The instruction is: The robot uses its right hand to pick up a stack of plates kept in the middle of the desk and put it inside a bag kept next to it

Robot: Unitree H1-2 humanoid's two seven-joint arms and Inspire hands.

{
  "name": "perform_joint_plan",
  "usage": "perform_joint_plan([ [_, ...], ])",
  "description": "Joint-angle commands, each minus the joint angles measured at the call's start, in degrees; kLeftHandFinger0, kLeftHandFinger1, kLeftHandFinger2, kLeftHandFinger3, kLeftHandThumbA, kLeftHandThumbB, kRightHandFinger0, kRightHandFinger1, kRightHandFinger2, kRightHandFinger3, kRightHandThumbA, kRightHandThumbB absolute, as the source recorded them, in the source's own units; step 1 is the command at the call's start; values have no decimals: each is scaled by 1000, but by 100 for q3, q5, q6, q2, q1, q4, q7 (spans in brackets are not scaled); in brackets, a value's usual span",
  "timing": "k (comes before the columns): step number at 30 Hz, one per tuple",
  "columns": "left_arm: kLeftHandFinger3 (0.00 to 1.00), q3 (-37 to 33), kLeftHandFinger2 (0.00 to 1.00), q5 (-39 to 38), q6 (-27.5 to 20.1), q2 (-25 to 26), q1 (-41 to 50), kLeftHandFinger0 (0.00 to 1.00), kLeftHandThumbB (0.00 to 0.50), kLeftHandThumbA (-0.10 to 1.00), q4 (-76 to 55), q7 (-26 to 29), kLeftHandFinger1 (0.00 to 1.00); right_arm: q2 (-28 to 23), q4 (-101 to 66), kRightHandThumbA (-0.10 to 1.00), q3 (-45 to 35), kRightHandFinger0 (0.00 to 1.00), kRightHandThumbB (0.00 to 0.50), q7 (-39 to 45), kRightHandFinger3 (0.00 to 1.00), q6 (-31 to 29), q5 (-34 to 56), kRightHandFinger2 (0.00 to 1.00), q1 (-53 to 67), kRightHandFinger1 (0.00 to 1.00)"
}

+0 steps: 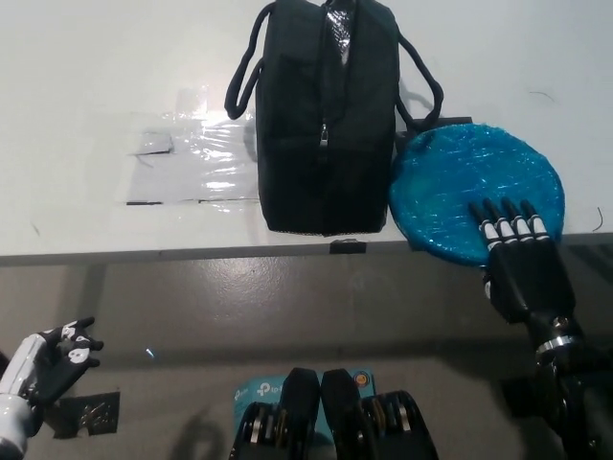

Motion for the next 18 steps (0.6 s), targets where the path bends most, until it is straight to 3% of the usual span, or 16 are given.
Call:
perform_joint_plan([
  [1,842,-2,829,69,-241,144,-50,649,59,-100,-124,-67,696,-610,416,79,214,239,18,-1491,1000,-764,-167,136,-661,115],
  [2,839,-7,825,89,-268,144,-47,643,53,-100,-122,-53,694,-746,269,7,261,48,24,-1476,805,-1036,-114,28,-753,23],
  [3,838,-11,824,95,-265,145,-45,638,53,-100,-130,-46,693,-763,236,-17,290,2,6,-1472,630,-1032,-119,1,-761,1],
  [4,829,-18,827,86,-273,151,-41,636,55,-100,-128,-62,692,-801,61,-96,351,0,11,-1465,270,-1205,-48,46,-714,12],
  [5,830,-28,829,94,-292,158,-38,638,59,-100,-120,-69,694,-782,32,-100,387,0,8,-1582,130,-1390,68,107,-668,16],
  [7,831,-42,832,121,-296,164,-39,638,60,-100,-118,-58,694,-774,-64,-100,397,0,71,-1446,129,-1530,260,304,-604,37],
  [8,827,-42,835,132,-300,157,-24,641,55,-100,-105,-44,698,-718,-358,-100,381,0,339,-1117,149,-1559,452,197,-460,0],
  [9,826,-39,835,132,-298,152,-20,642,57,-100,-111,-40,698,-705,-400,-100,383,0,387,-1100,102,-1564,467,146,-434,0],
  [11,824,-38,835,135,-300,151,-20,645,57,-100,-110,-41,699,-708,-403,-100,380,0,396,-1094,24,-1584,477,104,-432,0],
  [13,824,-39,835,136,-301,151,-20,646,57,-100,-109,-40,699,-708,-404,-100,374,0,396,-1091,21,-1603,481,102,-431,0],
  [14,812,-24,829,112,-327,119,-8,626,57,-100,-47,-30,686,-544,-582,-100,54,0,328,-636,1,-2068,1615,35,-229,0],
  [18,809,-24,831,119,-320,118,-12,631,63,-100,-38,-26,692,-495,-629,-100,-82,0,335,-590,0,-2246,1870,0,-182,0],
])
